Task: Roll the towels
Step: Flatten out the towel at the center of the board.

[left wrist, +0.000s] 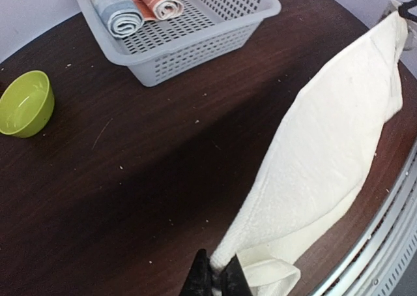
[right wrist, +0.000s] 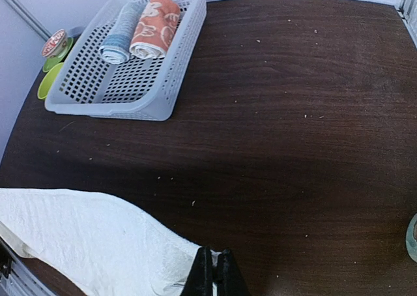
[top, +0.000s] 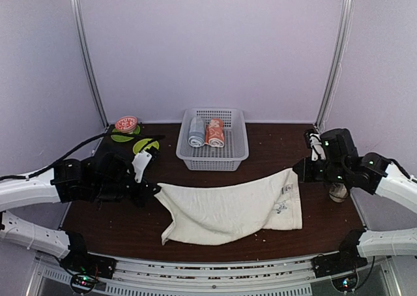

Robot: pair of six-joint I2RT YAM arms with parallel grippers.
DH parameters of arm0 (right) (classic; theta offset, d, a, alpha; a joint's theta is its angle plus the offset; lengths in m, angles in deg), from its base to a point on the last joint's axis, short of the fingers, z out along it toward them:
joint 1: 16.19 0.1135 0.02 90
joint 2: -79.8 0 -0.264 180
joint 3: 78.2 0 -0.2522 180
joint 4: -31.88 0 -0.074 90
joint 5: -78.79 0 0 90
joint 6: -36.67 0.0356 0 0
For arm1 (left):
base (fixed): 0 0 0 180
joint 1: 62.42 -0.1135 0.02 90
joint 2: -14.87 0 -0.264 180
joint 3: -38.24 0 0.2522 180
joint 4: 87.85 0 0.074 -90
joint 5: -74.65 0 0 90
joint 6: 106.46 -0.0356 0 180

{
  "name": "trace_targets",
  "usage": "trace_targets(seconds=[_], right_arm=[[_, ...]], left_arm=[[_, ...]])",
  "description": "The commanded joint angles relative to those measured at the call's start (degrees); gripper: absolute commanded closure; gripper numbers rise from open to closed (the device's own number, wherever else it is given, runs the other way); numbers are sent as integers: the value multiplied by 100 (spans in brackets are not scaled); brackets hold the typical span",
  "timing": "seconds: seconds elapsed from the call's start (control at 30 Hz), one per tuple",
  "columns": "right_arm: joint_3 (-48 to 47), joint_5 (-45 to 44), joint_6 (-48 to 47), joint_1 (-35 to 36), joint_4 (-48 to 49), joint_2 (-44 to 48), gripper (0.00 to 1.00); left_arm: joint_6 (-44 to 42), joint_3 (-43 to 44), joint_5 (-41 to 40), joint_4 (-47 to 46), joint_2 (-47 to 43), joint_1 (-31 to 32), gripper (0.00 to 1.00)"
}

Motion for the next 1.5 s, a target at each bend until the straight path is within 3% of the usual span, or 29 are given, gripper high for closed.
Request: trace_targets(seconds=[0.0,0.17,0.33,0.43,0.57,0.67,0.8,0.97,1.1,1.17,1.47], right_arm=[[144,-8,266,-372,1102,-412,100],[83,264,43,-458,1304,-769,100],[176,1173,-623,-457,875,12,100],[316,1557,-763,-427,488,897,100],[194,2009,-711,-407,-219,1804,100],[178,2378,-430,-397,-227,2424,100],[322,2164,-284,-405,-86,2451,100],[777,1294,218,-421,724,1779,100],[1078,955,646,-436,1631,860,100],[1121,699,640,-440,1929,465,100],[737,-536,800,-552,2104,-1301,100]], left_arm=[[-213,130,-130,-1075,385,-641,100],[-582,578,-157,-950,774,-836,100],[-873,410,1967,-746,48,-764,100],[-733,71,2564,-565,-778,-441,100],[-364,-183,2430,-306,-2065,253,100],[-165,-266,2238,-221,-2773,713,100],[-177,-426,1900,-224,-3200,742,100],[-598,-621,1313,-595,-2500,560,100],[-649,-819,2190,-1591,-1180,-438,100],[-742,-833,2191,-2047,-492,-670,100],[-1047,-6,973,-2115,1360,-1310,100]])
